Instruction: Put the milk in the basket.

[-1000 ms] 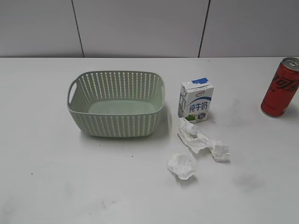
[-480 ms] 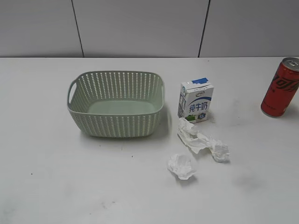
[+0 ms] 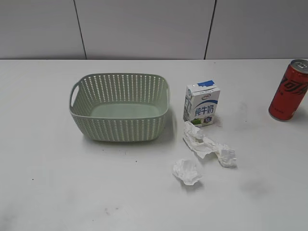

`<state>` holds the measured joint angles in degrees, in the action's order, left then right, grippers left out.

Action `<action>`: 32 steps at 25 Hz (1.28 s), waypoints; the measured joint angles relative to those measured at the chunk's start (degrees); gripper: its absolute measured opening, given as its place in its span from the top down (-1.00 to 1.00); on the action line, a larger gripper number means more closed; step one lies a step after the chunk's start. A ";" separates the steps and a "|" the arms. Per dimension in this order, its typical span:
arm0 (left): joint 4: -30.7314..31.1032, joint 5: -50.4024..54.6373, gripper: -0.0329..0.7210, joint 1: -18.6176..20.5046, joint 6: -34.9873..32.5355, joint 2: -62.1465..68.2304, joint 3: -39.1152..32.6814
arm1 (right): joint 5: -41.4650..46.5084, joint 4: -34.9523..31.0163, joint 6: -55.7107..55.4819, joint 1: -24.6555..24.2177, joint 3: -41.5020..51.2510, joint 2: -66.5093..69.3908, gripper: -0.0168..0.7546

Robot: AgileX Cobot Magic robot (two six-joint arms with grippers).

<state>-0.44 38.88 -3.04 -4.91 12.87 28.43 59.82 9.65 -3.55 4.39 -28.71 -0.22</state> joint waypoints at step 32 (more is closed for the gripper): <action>0.44 -2.44 -0.57 -16.39 -13.11 81.69 54.23 | 0.00 0.00 0.00 0.00 0.00 0.00 -0.56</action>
<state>0.00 36.44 -19.42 -18.02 94.56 82.66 59.82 9.65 -3.55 4.39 -28.71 -0.22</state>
